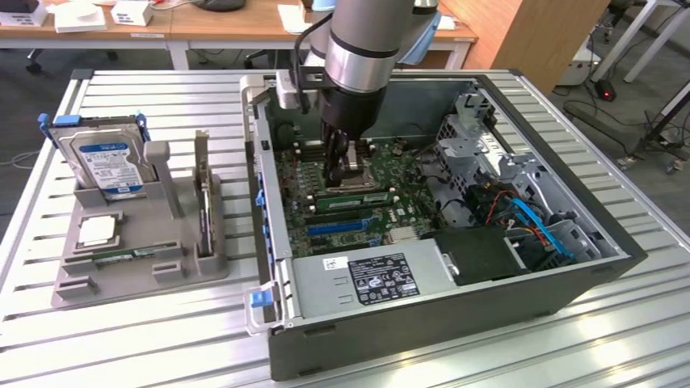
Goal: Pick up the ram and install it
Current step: 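Insert the ram into the slot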
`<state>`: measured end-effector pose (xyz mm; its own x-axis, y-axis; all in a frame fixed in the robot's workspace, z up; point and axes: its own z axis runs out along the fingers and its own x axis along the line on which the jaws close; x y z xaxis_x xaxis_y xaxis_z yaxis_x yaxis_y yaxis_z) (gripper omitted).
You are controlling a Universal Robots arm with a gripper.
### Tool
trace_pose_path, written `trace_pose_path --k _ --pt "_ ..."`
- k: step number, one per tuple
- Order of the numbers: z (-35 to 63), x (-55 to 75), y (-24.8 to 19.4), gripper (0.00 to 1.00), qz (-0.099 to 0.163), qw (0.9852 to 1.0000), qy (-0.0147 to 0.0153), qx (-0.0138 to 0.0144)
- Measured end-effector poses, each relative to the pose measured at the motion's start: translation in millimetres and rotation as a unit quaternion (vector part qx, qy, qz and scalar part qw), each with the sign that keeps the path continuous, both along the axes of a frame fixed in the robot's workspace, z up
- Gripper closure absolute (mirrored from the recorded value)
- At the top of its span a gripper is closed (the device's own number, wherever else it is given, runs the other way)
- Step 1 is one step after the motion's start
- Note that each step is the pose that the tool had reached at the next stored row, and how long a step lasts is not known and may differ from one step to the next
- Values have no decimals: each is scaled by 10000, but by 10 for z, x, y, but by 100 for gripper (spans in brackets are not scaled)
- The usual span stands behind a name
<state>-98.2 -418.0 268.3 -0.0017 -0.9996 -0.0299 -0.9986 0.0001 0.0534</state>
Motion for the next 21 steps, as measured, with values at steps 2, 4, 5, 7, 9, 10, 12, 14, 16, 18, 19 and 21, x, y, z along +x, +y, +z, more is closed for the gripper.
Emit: trace_pose_path --k 2,4,5,7,9,10,12,14,16,18,19,21 --pt "0 0 0 76 0 10000 0 0" --pt "-8 0 -1 76 0 10000 -1 1" --pt "-20 0 -1 76 0 10000 0 0" --pt "-48 0 0 76 1 10000 0 0" --pt "-77 0 0 76 0 10000 -1 1" --pt "-90 0 0 76 0 10000 -1 1" --pt "-112 -1 0 76 0 10000 0 1" --pt "-131 -4 0 76 0 10000 0 1" --pt "-150 -6 0 76 1 10000 -1 1" --pt "-165 -11 1 76 -1 10000 -1 1" --pt "-168 -13 1 76 -1 10000 0 0" --pt "-168 -13 0 76 0 10000 0 -1"
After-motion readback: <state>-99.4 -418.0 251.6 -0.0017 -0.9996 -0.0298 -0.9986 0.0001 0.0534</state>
